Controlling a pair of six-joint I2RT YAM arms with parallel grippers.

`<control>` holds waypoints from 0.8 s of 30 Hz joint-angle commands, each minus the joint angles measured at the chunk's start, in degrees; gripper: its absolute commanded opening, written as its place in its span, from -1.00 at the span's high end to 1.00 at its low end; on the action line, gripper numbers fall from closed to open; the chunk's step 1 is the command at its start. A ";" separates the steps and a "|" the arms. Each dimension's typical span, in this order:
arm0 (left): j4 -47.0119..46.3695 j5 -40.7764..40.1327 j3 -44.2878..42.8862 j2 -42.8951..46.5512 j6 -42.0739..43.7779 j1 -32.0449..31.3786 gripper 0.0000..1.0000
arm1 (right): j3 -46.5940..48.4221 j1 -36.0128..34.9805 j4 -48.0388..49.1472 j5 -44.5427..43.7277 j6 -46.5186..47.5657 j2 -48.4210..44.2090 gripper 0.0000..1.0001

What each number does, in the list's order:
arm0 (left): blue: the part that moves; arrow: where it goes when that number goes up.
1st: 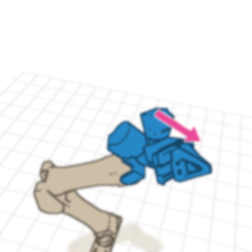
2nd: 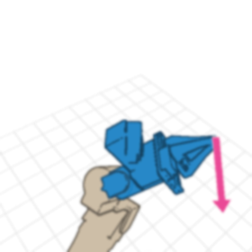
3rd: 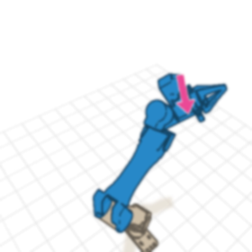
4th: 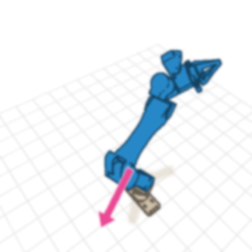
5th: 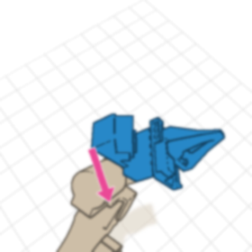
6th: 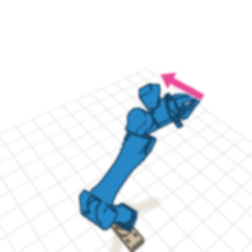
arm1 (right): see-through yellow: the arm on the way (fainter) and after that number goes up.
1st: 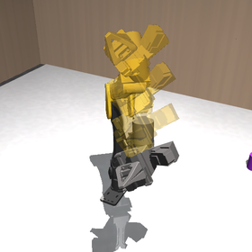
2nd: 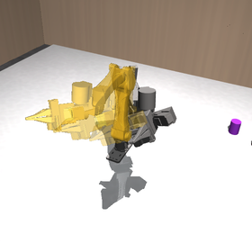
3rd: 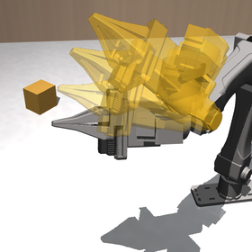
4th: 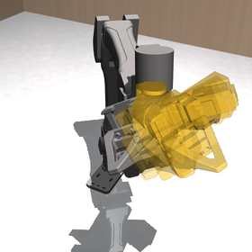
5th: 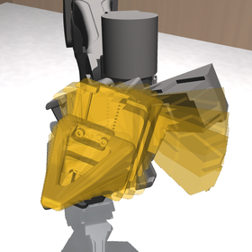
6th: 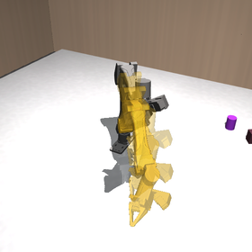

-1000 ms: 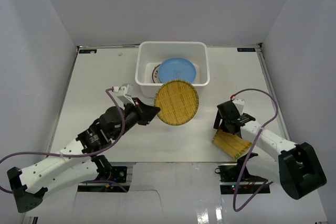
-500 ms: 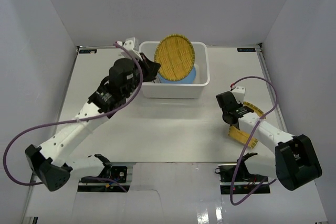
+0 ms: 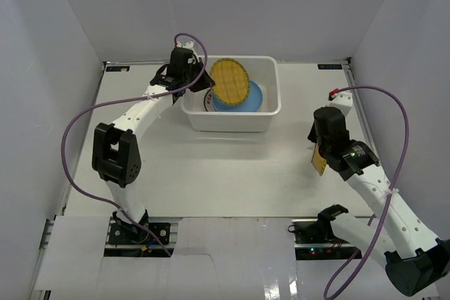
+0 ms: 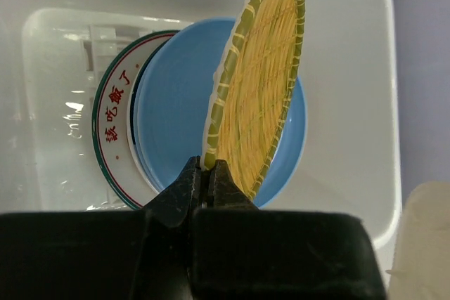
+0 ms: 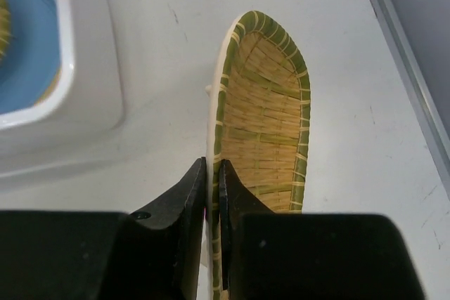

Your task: Place the plates into the plastic bin on the countertop

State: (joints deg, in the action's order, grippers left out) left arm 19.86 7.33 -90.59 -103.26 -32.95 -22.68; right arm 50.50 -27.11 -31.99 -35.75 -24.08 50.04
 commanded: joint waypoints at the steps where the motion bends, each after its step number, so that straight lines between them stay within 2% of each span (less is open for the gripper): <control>1: 0.18 6.55 -3.46 -0.79 -0.71 0.53 1.00 | 8.28 -1.01 -0.71 -0.56 3.76 -0.65 0.85; 4: -0.51 4.28 -1.01 -1.50 -1.33 0.53 0.99 | 14.07 -3.28 0.61 -0.29 6.14 2.58 0.85; 5: -0.43 4.01 -0.74 -1.59 -1.33 0.62 0.77 | 16.19 -4.08 0.61 -0.98 7.89 4.17 0.85; 6: -0.43 3.92 -0.65 -1.85 -1.07 0.70 0.45 | 18.64 -5.31 0.52 -1.86 8.86 6.01 0.84; 7: 0.09 4.00 -0.73 -1.85 -0.80 0.88 -0.20 | 21.11 -8.71 0.61 -4.22 9.91 9.69 0.85; 10: 0.27 4.35 -1.52 0.07 -0.45 1.32 -0.86 | 29.64 -15.83 4.37 -8.19 15.36 16.63 0.84; 12: 0.01 5.23 -2.92 2.09 -0.36 1.67 -0.96 | 34.82 -17.79 6.93 -7.94 20.52 20.16 0.84; 15: -1.92 5.59 -3.99 8.06 0.87 1.67 -0.96 | 42.29 -20.78 10.27 -5.84 27.11 29.46 0.85; 17: -3.24 4.02 -3.20 15.08 1.66 1.76 -0.96 | 44.41 -21.57 15.17 -3.99 30.74 32.47 0.85; 18: -3.77 2.53 -1.19 17.89 1.92 1.76 -0.96 | 47.21 -22.01 15.90 -3.11 32.76 34.31 0.85; 19: -4.82 0.86 0.31 24.36 2.18 1.76 -0.96 | 48.63 -22.19 16.51 -0.49 34.08 37.90 0.85; 20: -5.35 -3.60 2.32 27.99 2.54 1.76 -0.96 | 49.86 -22.28 18.09 0.49 35.23 39.68 0.85; 24: -8.60 -11.01 18.11 46.28 3.68 1.76 -0.96 | 55.56 -23.33 20.83 7.00 41.99 50.82 0.85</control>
State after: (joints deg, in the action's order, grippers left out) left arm 14.06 3.73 -80.58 -68.20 -31.07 -21.17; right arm 100.49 -49.39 -18.65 -33.26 8.82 95.57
